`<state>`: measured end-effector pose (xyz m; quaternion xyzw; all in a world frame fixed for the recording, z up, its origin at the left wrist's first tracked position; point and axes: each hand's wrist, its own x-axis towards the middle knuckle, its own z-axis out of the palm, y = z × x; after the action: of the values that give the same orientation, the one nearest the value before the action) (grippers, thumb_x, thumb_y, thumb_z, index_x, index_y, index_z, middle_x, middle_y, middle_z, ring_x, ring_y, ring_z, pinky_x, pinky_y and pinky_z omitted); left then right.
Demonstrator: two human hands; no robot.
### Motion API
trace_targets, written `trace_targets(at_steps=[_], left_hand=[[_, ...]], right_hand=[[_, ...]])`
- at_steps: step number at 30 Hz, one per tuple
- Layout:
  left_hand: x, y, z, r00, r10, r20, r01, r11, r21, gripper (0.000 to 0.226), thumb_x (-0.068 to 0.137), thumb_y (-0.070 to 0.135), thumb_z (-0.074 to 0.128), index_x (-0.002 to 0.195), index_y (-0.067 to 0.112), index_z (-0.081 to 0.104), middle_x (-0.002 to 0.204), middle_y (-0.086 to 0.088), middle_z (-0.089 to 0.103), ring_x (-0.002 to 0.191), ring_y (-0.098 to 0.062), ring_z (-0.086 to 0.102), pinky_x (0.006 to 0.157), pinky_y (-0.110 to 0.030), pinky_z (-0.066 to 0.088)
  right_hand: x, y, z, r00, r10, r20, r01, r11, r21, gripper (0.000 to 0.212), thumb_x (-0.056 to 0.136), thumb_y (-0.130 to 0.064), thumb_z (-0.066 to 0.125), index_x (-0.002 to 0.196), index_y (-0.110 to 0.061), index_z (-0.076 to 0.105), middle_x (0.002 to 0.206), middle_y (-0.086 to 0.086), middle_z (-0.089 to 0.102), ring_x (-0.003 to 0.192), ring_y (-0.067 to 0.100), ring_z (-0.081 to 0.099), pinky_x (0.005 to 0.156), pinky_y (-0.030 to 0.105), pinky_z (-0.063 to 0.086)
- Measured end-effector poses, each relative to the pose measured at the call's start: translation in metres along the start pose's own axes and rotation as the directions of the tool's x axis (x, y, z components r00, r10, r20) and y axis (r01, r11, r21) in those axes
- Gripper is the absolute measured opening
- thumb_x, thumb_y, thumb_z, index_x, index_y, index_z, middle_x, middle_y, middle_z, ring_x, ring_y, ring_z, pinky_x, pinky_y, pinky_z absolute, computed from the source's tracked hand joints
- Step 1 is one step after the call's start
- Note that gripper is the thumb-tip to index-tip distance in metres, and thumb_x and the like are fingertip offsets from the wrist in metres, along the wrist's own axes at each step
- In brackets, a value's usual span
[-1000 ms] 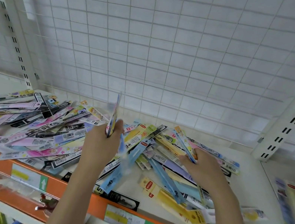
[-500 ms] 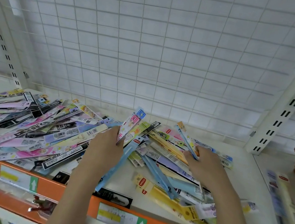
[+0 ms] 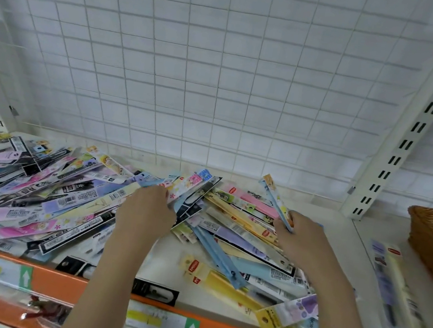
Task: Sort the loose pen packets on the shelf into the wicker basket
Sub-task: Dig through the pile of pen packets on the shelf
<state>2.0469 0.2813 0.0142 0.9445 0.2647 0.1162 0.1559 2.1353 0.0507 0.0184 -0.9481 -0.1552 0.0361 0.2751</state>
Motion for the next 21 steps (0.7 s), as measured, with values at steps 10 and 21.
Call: trace_targets(at_steps=[10, 21], left_hand=[[0.038, 0.02, 0.003, 0.995, -0.067, -0.074, 0.063, 0.996, -0.061, 0.02, 0.096, 0.017, 0.04, 0.103, 0.001, 0.05, 0.102, -0.018, 0.062, 0.09, -0.035, 0.055, 0.066, -0.034, 0.036], [0.029, 0.025, 0.022, 0.983, -0.18, 0.042, 0.177, 0.982, 0.06, 0.032, 0.089, 0.042, 0.054, 0.093, 0.011, 0.057, 0.08, -0.004, 0.057, 0.078, -0.026, 0.054, 0.064, -0.03, 0.04]], right_hand=[[0.0, 0.008, -0.004, 1.0, 0.006, 0.022, -0.006, 1.0, -0.016, 0.034, 0.096, -0.024, 0.042, 0.063, -0.019, 0.033, 0.057, 0.0, 0.039, 0.05, 0.015, 0.036, 0.049, 0.027, 0.028], [-0.004, 0.014, -0.003, 0.999, 0.023, 0.041, -0.02, 0.997, -0.07, 0.037, 0.097, -0.027, 0.04, 0.062, -0.024, 0.03, 0.059, -0.003, 0.039, 0.05, 0.012, 0.037, 0.047, 0.024, 0.027]])
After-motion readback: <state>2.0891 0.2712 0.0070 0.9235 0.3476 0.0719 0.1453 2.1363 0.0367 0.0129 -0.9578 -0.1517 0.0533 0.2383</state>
